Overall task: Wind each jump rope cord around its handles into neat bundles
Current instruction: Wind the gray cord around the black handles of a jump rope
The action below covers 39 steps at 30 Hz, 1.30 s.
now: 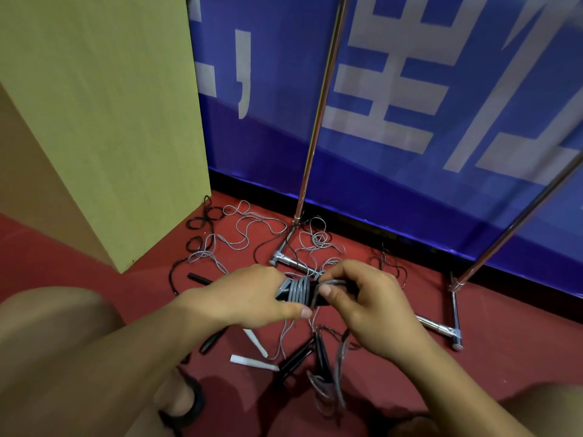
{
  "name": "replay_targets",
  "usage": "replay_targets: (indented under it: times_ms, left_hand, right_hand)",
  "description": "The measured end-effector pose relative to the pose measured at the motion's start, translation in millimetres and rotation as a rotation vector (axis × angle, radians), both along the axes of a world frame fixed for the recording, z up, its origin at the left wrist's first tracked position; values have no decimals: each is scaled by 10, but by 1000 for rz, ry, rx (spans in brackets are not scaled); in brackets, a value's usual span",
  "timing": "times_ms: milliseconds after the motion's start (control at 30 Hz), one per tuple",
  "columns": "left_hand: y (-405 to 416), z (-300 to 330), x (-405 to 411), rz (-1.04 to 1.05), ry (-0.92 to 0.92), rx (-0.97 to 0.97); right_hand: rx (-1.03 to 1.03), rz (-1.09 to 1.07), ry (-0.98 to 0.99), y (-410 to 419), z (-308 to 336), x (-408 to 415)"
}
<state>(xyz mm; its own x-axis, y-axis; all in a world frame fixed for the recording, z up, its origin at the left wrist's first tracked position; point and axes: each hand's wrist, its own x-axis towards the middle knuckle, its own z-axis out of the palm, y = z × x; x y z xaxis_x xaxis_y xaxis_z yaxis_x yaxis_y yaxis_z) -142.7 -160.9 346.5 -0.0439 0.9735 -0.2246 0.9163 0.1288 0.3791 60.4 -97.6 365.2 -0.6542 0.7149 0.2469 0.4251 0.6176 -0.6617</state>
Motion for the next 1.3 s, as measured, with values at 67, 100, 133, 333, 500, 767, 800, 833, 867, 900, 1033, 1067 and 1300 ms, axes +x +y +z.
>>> replay_targets:
  times_ms: [67,100,133,333,500,767,800,833,867,900,1033,1067,1300]
  left_hand:
    - [-9,15,20,-52,-46,-12]
    - [-14,17,26,-74,-64,-12]
    - [-19,20,30,-94,-74,-12]
    - [-80,61,61,-152,-72,-7]
    - [-136,125,90,-161,-125,33]
    - [-202,275,140,-216,-475,21]
    - [-209,293,148,-226,-514,10]
    - [-214,308,152,-232,-556,-1]
    - [-223,326,160,-238,-601,-13]
    - [-229,341,162,-237,-650,-25]
    - [-231,378,155,-204,-818,-41]
    - [-229,382,157,-194,-850,-26]
    - [-179,366,155,-20,-987,104]
  right_hand:
    - [52,-9,9,21,-34,-3]
    - [73,-20,14,34,-48,-6]
    - [85,-33,18,45,-56,-9]
    - [-81,-113,18,80,-68,-27]
    - [-412,-81,125,119,-7,-16]
    - [-1055,138,405,200,107,24]
    - [-1088,166,410,209,104,28]
    - [-1103,189,409,217,104,33]
    - [-1110,199,402,206,111,32]
    - [-1107,207,404,196,111,28]
    - [-1017,178,436,136,134,-30]
    - [-982,152,458,134,137,-43]
    - [-843,90,458,119,141,-68]
